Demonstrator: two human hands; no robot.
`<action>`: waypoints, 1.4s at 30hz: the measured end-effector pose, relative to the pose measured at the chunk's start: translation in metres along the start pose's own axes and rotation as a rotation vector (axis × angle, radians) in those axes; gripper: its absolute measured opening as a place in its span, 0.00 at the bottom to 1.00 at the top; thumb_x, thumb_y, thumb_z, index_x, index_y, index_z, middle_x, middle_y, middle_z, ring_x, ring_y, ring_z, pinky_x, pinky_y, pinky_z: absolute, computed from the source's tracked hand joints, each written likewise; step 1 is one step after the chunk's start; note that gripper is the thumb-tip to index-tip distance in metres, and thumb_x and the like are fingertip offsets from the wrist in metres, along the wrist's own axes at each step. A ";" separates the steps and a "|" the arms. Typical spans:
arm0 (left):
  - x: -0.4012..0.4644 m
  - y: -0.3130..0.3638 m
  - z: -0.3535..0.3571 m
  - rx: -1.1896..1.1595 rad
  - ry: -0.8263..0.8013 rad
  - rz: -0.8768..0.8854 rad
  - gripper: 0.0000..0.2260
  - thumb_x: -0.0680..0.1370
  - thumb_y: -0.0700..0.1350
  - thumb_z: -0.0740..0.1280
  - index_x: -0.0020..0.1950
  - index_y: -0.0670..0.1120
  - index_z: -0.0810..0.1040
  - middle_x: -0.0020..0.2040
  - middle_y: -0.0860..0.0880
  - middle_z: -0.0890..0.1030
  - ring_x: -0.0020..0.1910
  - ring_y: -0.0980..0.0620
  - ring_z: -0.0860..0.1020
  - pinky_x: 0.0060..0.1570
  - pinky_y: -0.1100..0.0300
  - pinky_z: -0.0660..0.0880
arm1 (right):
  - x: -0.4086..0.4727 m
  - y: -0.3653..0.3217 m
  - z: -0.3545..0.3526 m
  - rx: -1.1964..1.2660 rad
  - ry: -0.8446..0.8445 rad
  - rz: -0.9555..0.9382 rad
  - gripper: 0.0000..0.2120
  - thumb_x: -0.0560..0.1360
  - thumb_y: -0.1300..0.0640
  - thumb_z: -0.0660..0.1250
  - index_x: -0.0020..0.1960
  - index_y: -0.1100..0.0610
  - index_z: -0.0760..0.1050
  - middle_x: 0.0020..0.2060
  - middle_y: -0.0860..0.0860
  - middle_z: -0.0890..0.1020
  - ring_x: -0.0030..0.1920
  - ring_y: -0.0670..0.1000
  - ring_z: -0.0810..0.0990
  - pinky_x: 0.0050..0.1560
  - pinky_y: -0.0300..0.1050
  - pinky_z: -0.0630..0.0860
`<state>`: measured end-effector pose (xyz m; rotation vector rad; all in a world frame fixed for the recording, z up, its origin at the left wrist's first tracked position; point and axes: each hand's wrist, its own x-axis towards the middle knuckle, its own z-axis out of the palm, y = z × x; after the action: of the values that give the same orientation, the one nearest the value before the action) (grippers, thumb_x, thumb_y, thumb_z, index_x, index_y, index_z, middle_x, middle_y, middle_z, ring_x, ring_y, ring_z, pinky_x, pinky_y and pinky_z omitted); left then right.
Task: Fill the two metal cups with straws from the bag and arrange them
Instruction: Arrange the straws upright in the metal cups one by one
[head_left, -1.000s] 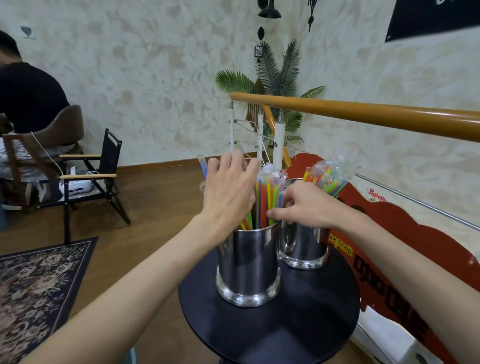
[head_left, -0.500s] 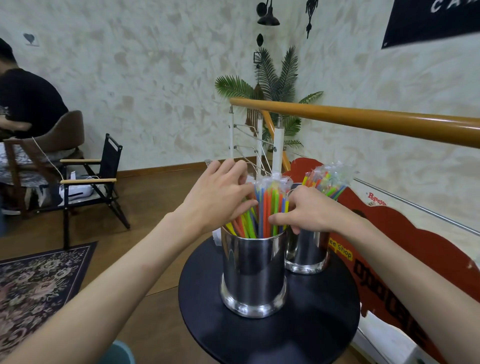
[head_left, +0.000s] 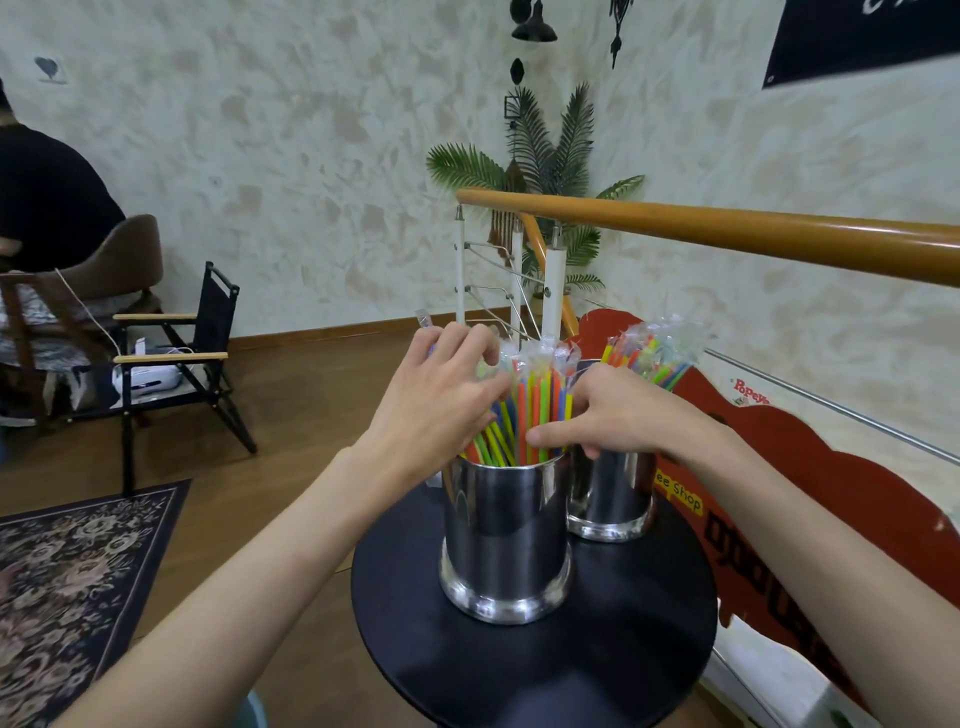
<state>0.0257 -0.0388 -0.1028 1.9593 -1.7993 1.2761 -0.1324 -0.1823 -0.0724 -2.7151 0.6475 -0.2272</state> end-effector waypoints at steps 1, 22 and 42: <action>0.002 0.001 -0.001 0.010 -0.005 0.038 0.11 0.67 0.46 0.79 0.44 0.48 0.80 0.48 0.47 0.76 0.48 0.44 0.75 0.49 0.51 0.64 | 0.000 0.000 0.000 0.001 -0.002 -0.016 0.25 0.73 0.38 0.73 0.28 0.56 0.76 0.19 0.46 0.77 0.21 0.39 0.72 0.26 0.31 0.65; 0.002 -0.003 0.006 -0.315 -0.175 -0.102 0.24 0.79 0.67 0.54 0.43 0.52 0.79 0.37 0.58 0.75 0.39 0.52 0.77 0.41 0.56 0.62 | 0.011 0.005 0.006 0.118 0.038 -0.159 0.13 0.70 0.45 0.79 0.49 0.51 0.81 0.36 0.46 0.84 0.34 0.37 0.80 0.35 0.31 0.69; -0.003 0.005 0.013 -0.522 -0.111 -0.389 0.09 0.77 0.61 0.69 0.43 0.57 0.77 0.37 0.60 0.79 0.37 0.62 0.72 0.50 0.53 0.69 | 0.008 0.001 0.023 0.173 0.161 -0.211 0.10 0.71 0.48 0.79 0.38 0.51 0.81 0.32 0.46 0.82 0.33 0.39 0.79 0.35 0.31 0.72</action>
<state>0.0275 -0.0467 -0.1152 1.9560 -1.4899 0.5216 -0.1203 -0.1799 -0.0933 -2.6130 0.3629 -0.5324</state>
